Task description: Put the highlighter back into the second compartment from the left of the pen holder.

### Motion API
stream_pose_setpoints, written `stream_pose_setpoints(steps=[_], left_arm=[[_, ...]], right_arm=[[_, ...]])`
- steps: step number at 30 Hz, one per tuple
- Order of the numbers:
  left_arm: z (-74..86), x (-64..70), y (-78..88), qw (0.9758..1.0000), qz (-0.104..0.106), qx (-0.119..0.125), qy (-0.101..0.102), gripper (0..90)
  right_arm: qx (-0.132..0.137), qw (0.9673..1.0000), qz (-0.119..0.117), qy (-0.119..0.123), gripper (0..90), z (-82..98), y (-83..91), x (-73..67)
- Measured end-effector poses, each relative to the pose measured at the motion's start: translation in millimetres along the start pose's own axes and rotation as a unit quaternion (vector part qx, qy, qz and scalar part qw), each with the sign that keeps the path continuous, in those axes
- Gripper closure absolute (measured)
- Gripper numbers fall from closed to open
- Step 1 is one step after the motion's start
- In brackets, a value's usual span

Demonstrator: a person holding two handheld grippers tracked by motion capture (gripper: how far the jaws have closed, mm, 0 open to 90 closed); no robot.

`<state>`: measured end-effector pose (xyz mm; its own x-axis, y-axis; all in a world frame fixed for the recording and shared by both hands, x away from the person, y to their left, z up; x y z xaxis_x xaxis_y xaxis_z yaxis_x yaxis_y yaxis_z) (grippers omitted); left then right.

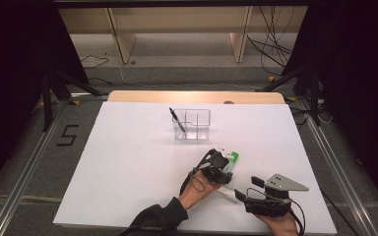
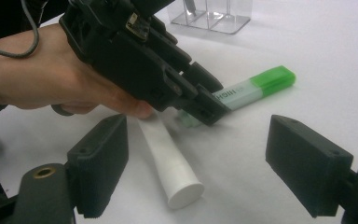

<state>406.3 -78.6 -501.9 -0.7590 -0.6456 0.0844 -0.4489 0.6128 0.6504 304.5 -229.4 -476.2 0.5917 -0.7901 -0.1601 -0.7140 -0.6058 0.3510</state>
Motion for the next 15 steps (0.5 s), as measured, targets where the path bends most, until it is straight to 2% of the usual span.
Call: stream_pose_setpoints(steps=[4, 15], left_arm=[[0.4, -1.3, 0.4, 1.0000, -0.002, 0.000, -0.003, 64.6], [-0.8, -3.1, 0.5, 0.9999, 0.004, -0.004, -0.009, 65.9]], right_arm=[[0.000, 1.0000, 0.001, -0.001, 22.1, 0.0, 0.2, 0.2], [0.001, 1.0000, 0.001, -0.002, 22.2, 0.0, 0.4, 0.6]])
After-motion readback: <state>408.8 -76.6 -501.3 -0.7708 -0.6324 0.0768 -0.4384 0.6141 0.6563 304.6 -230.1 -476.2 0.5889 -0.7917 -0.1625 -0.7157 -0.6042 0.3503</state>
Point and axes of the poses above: each handheld gripper's, and its own axes: y roughly backward along the jaws, z roughly out of its underside, x roughly to its right, the point moved 3 cm from there along -y, roughly forward along the jaws, and after that the axes turned 10 degrees about x, right-handed, at the moved point
